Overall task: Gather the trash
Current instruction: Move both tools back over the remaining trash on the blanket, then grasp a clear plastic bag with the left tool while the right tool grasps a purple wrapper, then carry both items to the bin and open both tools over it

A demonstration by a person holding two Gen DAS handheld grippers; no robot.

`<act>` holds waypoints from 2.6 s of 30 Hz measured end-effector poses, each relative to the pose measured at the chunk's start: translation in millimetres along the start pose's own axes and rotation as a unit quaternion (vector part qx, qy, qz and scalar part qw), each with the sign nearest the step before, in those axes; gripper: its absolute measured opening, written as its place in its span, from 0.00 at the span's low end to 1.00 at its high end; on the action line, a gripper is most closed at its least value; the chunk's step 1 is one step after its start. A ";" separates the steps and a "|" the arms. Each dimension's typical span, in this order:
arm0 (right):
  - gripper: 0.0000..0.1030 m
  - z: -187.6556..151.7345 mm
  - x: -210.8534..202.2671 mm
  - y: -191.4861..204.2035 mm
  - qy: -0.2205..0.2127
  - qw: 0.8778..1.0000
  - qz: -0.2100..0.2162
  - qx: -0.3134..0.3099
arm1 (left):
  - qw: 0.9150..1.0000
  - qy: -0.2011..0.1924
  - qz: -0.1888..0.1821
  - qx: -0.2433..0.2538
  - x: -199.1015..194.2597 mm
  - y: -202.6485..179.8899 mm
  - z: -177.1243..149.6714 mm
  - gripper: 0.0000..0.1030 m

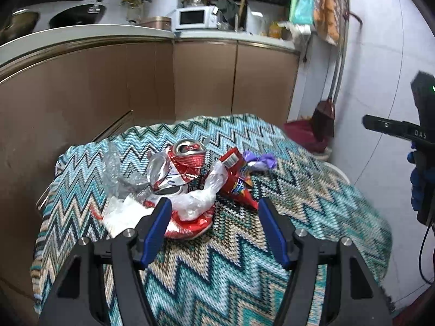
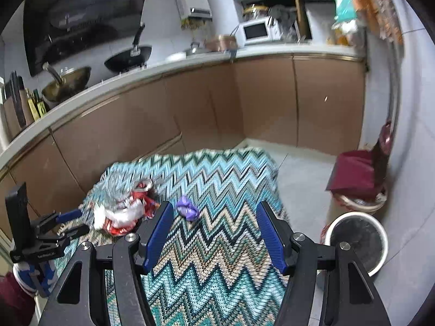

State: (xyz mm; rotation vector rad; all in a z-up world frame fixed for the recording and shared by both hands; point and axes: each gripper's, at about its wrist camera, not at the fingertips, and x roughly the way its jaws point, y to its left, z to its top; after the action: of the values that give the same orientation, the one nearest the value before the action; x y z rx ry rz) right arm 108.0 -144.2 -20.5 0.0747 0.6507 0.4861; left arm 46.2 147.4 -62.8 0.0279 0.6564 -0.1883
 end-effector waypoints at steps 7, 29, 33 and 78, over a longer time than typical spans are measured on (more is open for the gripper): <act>0.59 -2.6 58.8 2.3 0.052 0.998 0.028 -0.017 | 0.998 0.048 0.009 0.047 60.6 3.8 9.6 0.62; 0.37 -5.4 200.3 34.6 0.162 0.977 0.087 -0.104 | 0.998 0.056 0.004 0.042 80.9 11.7 6.1 0.27; 0.27 -10.2 195.8 36.9 0.162 0.977 0.094 -0.104 | 0.999 0.043 0.002 0.025 66.1 11.8 9.0 0.27; 0.26 -42.0 -75.4 -26.4 -0.024 1.000 0.004 -0.020 | 0.996 -0.049 -0.065 0.021 -55.8 -82.4 23.5 0.26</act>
State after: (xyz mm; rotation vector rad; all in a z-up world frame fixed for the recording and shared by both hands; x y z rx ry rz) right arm 41.8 -205.5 -17.2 0.0516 0.5937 0.5022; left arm 2.0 73.7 -7.4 0.0158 0.5562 -0.3265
